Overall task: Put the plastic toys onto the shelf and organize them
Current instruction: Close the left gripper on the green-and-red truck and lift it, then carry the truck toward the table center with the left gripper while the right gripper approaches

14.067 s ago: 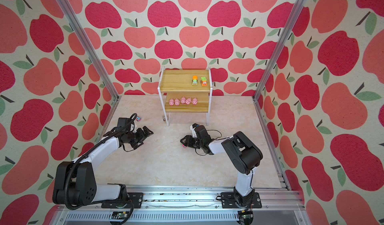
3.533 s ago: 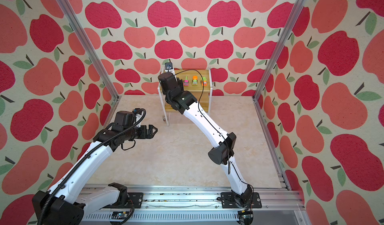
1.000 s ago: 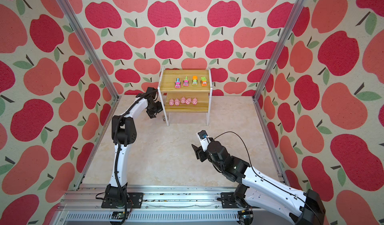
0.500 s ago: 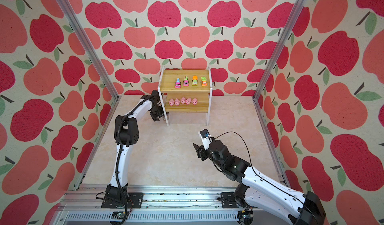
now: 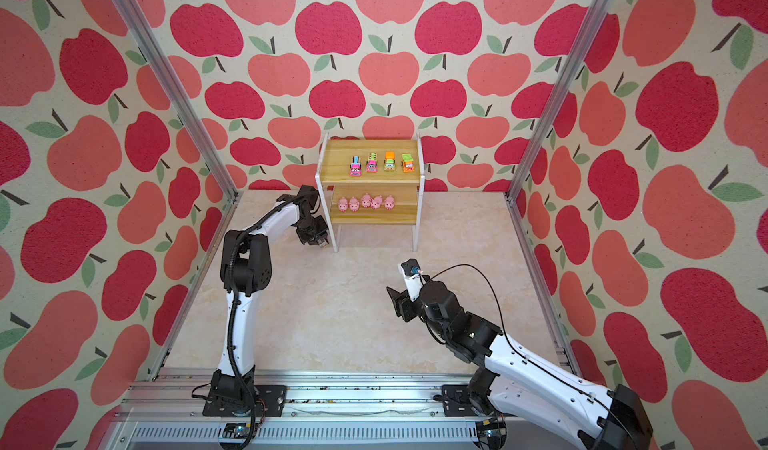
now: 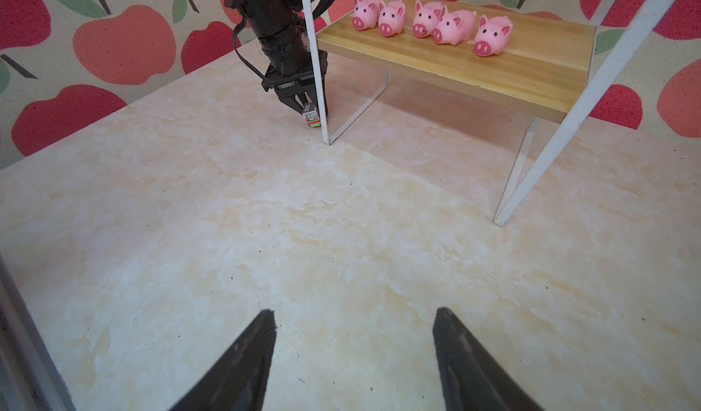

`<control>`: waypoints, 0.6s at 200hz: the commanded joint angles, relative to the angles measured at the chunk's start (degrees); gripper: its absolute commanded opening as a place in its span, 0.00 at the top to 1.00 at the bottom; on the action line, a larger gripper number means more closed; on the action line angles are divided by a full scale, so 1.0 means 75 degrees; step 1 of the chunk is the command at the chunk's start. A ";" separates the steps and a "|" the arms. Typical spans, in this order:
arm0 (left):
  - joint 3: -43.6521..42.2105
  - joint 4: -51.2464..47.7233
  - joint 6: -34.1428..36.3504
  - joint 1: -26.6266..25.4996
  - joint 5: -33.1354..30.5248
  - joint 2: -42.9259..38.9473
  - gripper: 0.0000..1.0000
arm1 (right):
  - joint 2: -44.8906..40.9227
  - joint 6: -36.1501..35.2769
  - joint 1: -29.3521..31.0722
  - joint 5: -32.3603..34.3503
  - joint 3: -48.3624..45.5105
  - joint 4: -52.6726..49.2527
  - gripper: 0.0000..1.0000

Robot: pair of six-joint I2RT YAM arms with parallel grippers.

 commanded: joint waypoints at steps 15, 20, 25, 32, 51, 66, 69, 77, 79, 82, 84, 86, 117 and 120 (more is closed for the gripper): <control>-0.1339 -0.0332 0.0504 0.0398 -0.0395 -0.1179 0.80 | -0.0077 -0.0163 -0.0116 0.0007 0.0037 0.0052 0.31; -0.1666 -0.0263 0.0580 0.0454 -0.0407 -0.1441 0.80 | -0.0069 -0.0179 -0.0135 -0.0010 0.0059 0.0049 0.31; -0.2048 -0.0176 0.0645 0.0528 -0.0397 -0.1729 0.80 | -0.0063 -0.0189 -0.0161 -0.0036 0.0093 0.0038 0.31; -0.2605 -0.0049 0.0744 0.0629 -0.0386 -0.2132 0.80 | -0.0049 -0.0215 -0.0193 -0.0063 0.0145 0.0015 0.31; -0.4004 0.0097 0.0948 0.0880 -0.0315 -0.3246 0.80 | -0.0009 -0.0259 -0.0275 -0.0075 0.0321 -0.0081 0.31; -0.5024 0.0136 0.1104 0.0854 -0.0281 -0.4183 0.80 | 0.0060 -0.0163 -0.0399 -0.0008 0.0462 -0.0232 0.31; -0.5221 0.0139 0.1127 0.0824 -0.0254 -0.4369 0.80 | 0.0075 -0.0134 -0.0440 -0.0015 0.0485 -0.0253 0.31; -0.5719 0.0192 0.1176 0.0679 -0.0194 -0.4862 0.80 | 0.0093 -0.0039 -0.0557 -0.0064 0.0552 -0.0327 0.32; -0.5871 0.0215 0.1187 0.0633 -0.0187 -0.4986 0.81 | 0.0089 -0.0006 -0.0585 -0.0072 0.0568 -0.0350 0.32; -0.6067 0.0241 0.1193 0.0543 -0.0185 -0.5171 0.81 | 0.0096 0.0035 -0.0630 -0.0068 0.0585 -0.0374 0.32; -0.6142 0.0248 0.1194 0.0485 -0.0193 -0.5286 0.81 | 0.0099 0.0068 -0.0665 -0.0073 0.0611 -0.0397 0.32; -0.6293 0.0250 0.1194 0.0420 -0.0204 -0.5400 0.81 | 0.0108 0.0109 -0.0677 -0.0074 0.0627 -0.0428 0.32; -0.7451 0.0216 0.1102 -0.1262 -0.0568 -0.6729 0.81 | -0.0039 0.0568 -0.1369 -0.0142 0.1085 -0.1187 0.32; -0.7505 0.0244 0.1101 -0.1469 -0.0585 -0.6819 0.81 | -0.0073 0.0601 -0.1448 -0.0131 0.1127 -0.1271 0.32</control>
